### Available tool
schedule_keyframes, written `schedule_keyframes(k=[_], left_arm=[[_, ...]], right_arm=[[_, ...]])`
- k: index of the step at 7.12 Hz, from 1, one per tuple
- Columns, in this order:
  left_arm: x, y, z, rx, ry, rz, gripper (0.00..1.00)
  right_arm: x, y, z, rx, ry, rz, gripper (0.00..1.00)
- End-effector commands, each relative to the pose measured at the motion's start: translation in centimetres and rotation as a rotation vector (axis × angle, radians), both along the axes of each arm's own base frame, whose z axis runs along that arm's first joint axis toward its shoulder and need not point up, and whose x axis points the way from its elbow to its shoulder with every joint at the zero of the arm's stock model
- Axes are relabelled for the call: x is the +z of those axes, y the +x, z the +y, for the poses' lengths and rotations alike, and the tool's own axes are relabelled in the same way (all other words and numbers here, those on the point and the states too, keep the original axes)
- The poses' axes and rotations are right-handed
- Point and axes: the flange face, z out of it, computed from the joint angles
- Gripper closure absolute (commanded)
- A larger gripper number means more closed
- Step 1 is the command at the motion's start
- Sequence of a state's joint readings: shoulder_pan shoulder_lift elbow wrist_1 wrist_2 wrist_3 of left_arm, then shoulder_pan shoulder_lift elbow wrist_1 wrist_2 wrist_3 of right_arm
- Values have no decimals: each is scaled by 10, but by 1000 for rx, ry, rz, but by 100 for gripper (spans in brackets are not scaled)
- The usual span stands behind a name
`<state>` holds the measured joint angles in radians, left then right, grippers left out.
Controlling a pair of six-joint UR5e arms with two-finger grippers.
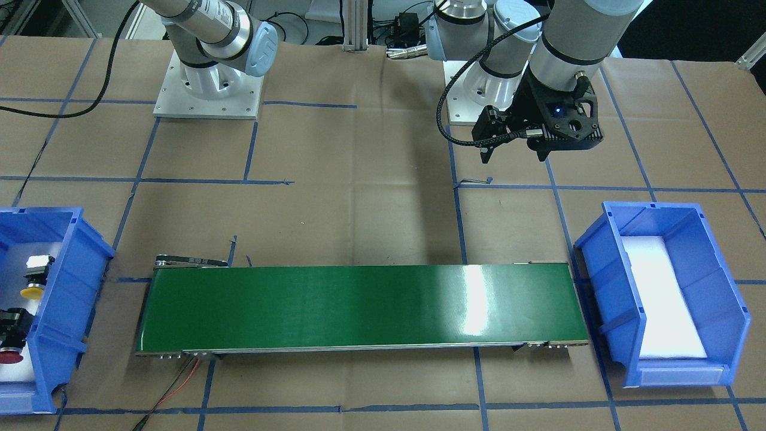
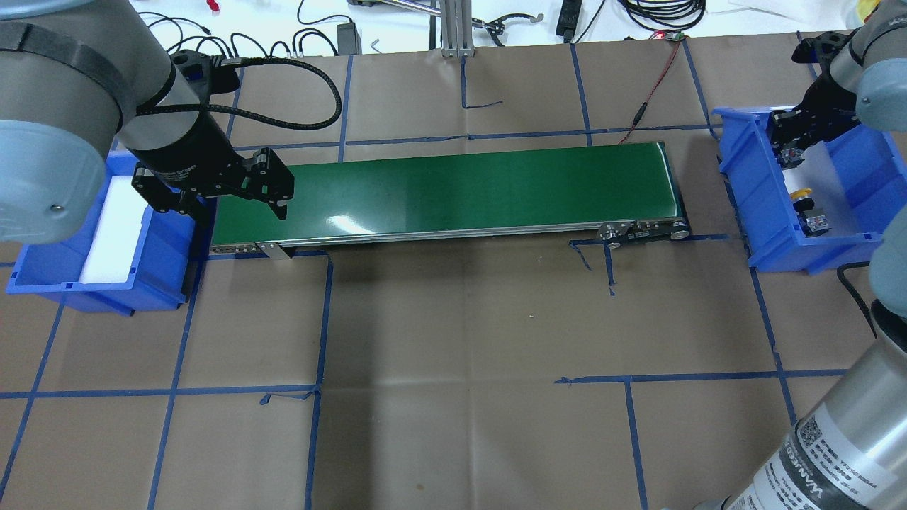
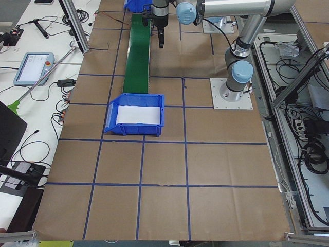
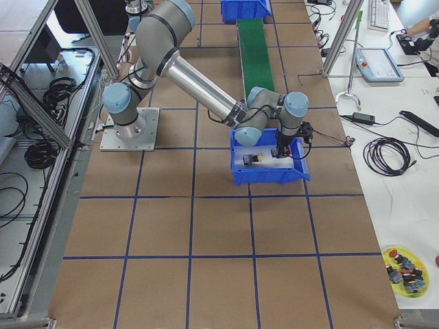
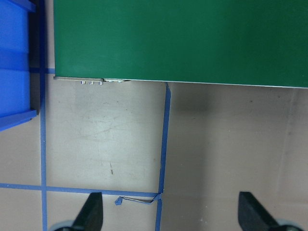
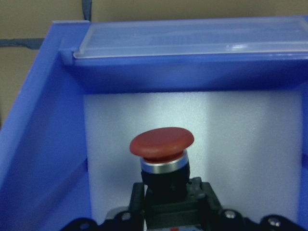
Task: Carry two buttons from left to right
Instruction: 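Lower the red button into the bin beside the yellow one and release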
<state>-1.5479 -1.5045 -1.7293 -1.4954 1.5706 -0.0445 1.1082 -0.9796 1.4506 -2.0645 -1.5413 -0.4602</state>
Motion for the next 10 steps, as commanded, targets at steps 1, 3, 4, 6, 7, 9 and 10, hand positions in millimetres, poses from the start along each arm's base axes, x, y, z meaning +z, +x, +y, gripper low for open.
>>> schedule_keyframes(k=[1, 3, 4, 6, 7, 9, 10], left_arm=[[-3, 0, 4, 0, 3, 1, 0], [-3, 0, 3, 0, 2, 1, 0], [-3, 0, 3, 0, 2, 1, 0], [-3, 0, 3, 0, 2, 1, 0], [-3, 0, 3, 0, 2, 1, 0], [-3, 0, 3, 0, 1, 3, 0], [-3, 0, 4, 0, 3, 3, 0]], right_arm=[[-9, -3, 0, -1, 16, 2, 89], [1, -6, -7, -1, -33, 24, 43], [3, -6, -8, -2, -50, 31, 21], [9, -6, -10, -4, -60, 27, 1], [20, -3, -11, 4, -68, 36, 1], [95, 17, -22, 33, -176, 80, 0], [125, 28, -12, 44, -176, 80, 0]])
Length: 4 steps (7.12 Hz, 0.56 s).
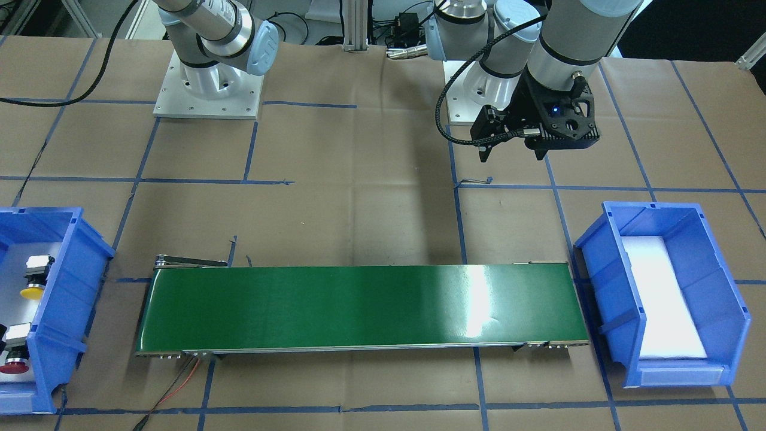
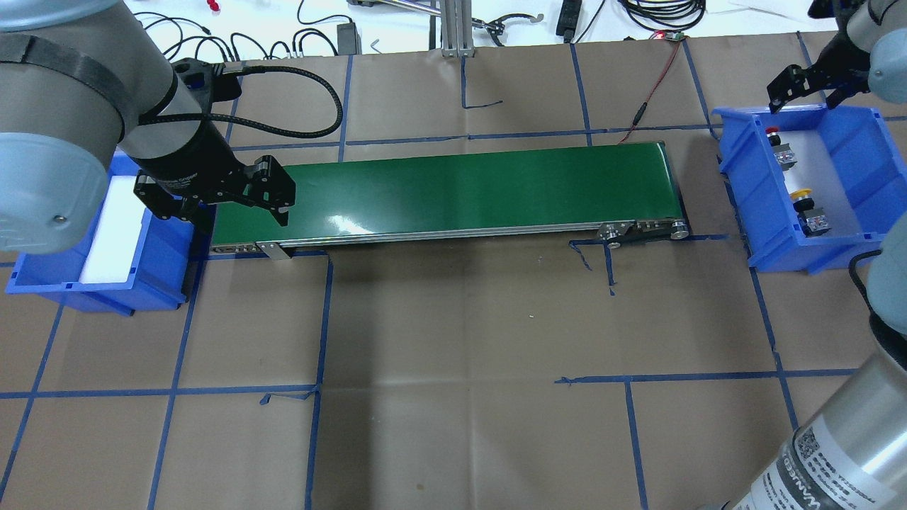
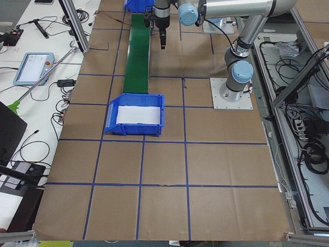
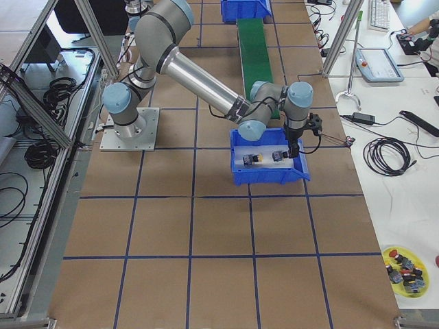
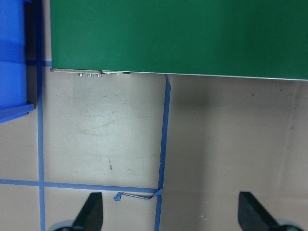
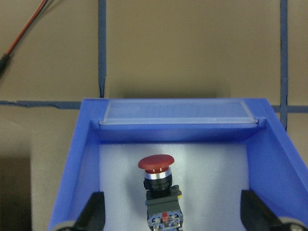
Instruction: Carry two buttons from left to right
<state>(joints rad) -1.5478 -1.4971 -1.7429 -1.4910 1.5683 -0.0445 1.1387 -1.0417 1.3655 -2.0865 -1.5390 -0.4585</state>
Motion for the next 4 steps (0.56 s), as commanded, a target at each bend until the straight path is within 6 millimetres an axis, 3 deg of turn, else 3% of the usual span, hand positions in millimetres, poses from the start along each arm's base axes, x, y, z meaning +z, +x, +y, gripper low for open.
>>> schedule_keyframes(k=[1, 2, 4], left_arm=[[-1, 0, 0, 0, 3, -1, 0], [0, 0, 0, 2, -3, 0, 0], [0, 0, 0, 2, 0, 0, 0]], right_arm=[[75, 26, 30, 17, 13, 2, 0], [105, 47, 45, 30, 17, -4, 0], [139, 128, 73, -41, 89, -62, 0]])
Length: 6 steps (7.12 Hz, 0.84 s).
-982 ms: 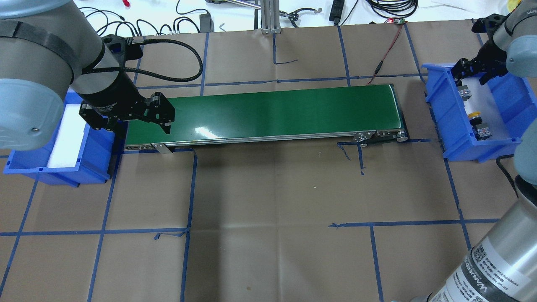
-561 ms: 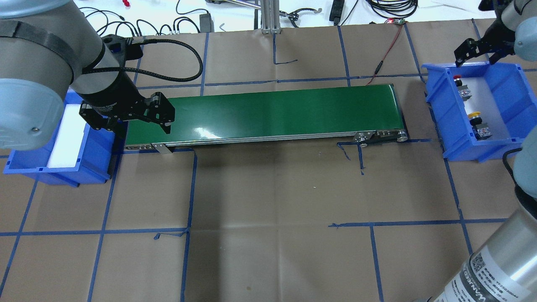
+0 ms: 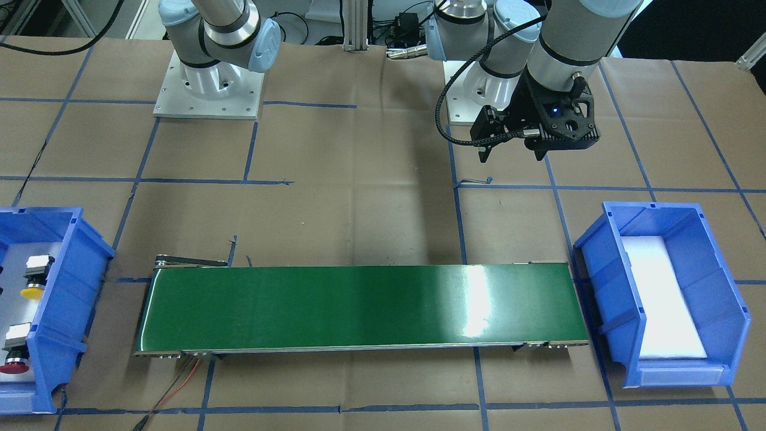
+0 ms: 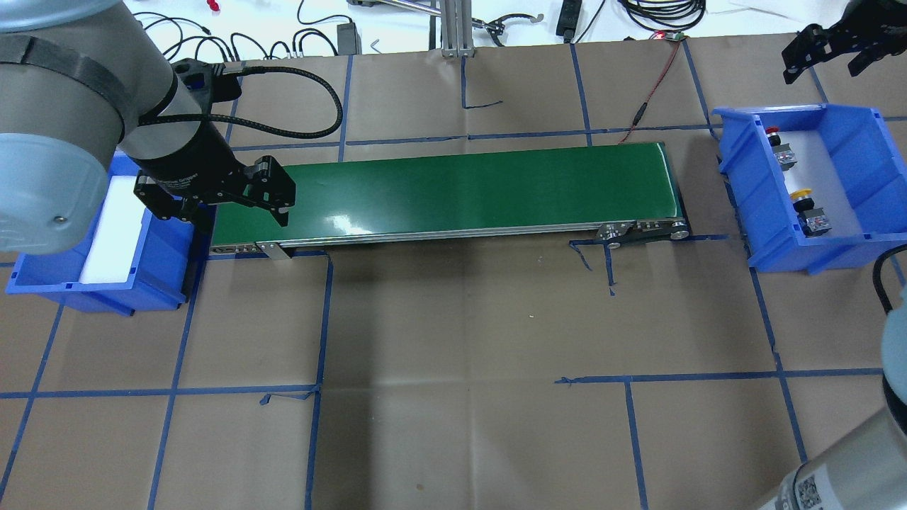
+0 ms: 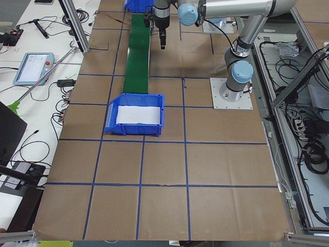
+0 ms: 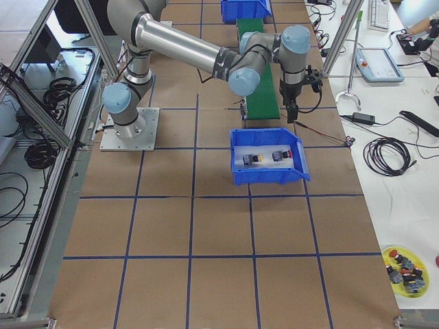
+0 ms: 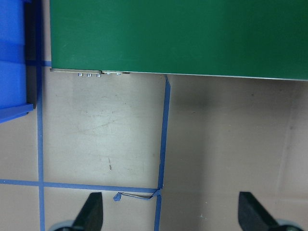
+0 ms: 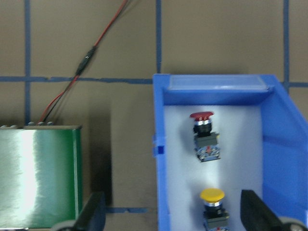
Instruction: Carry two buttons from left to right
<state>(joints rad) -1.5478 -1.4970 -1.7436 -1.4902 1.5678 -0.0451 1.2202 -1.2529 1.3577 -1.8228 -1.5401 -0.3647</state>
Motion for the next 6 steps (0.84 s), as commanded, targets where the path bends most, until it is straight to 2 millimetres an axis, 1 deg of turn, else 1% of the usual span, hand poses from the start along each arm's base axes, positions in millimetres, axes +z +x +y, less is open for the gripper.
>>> schedule_keyframes(k=[1, 2, 3, 4, 5, 6], left_arm=[[0, 0, 0, 1, -2, 0, 0], [0, 0, 0, 1, -2, 0, 0], [0, 0, 0, 1, -2, 0, 0], [1, 0, 0, 1, -3, 0, 0], [1, 0, 0, 1, -3, 0, 0], [1, 0, 0, 1, -3, 0, 0]], right_arm=[[45, 89, 48, -30, 104, -50, 0], [68, 141, 66, 28, 89, -46, 0], [81, 193, 80, 115, 68, -38, 0], [95, 231, 99, 165, 46, -31, 0], [107, 246, 124, 117, 36, -37, 0], [95, 246, 144, 86, 62, -44, 0]])
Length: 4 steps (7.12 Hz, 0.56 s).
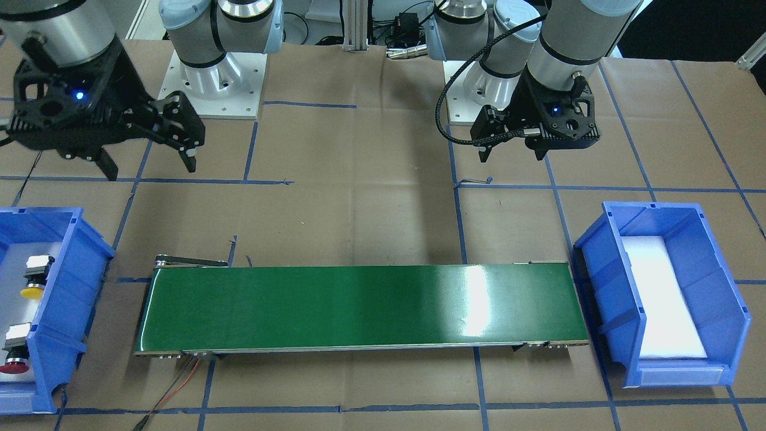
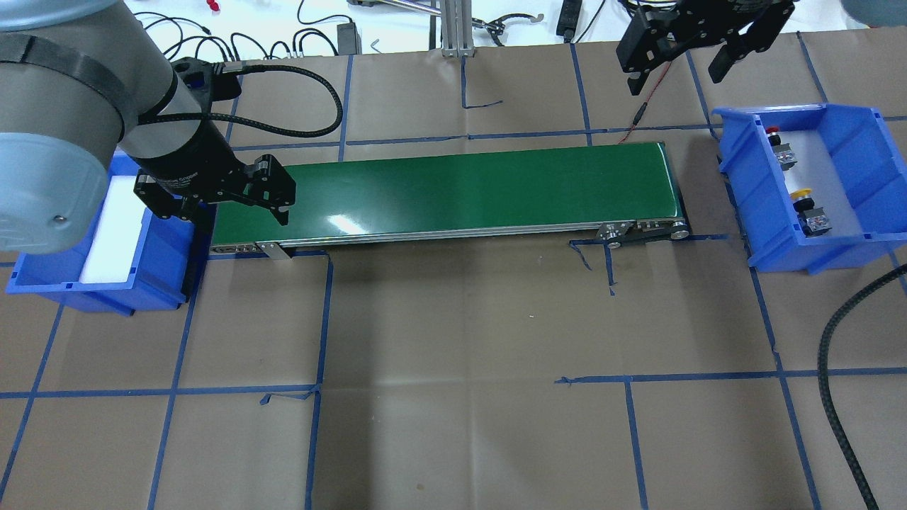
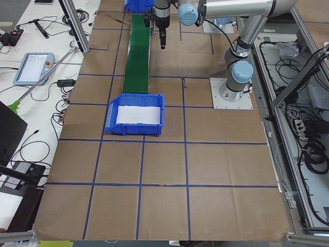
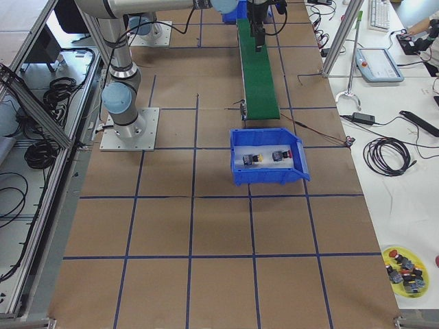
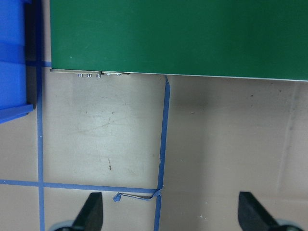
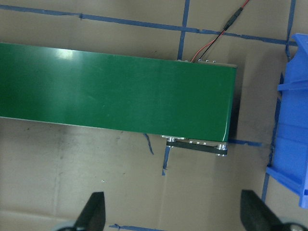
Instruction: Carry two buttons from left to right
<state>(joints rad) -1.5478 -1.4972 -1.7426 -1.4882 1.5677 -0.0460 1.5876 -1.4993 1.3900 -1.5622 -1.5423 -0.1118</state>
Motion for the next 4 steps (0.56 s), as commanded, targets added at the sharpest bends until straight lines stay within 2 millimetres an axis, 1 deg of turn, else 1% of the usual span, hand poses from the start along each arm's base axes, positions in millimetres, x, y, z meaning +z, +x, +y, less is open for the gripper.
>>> schedule_keyframes(k=[1, 2, 4], left_arm=[[0, 0, 0, -2, 1, 0, 0], [0, 0, 0, -2, 1, 0, 0], [0, 0, 0, -2, 1, 0, 0]], right_arm=[[-7, 10, 56, -31, 6, -9, 0], [-13, 5, 68, -40, -5, -12, 0], [-19, 5, 69, -42, -3, -11, 0]])
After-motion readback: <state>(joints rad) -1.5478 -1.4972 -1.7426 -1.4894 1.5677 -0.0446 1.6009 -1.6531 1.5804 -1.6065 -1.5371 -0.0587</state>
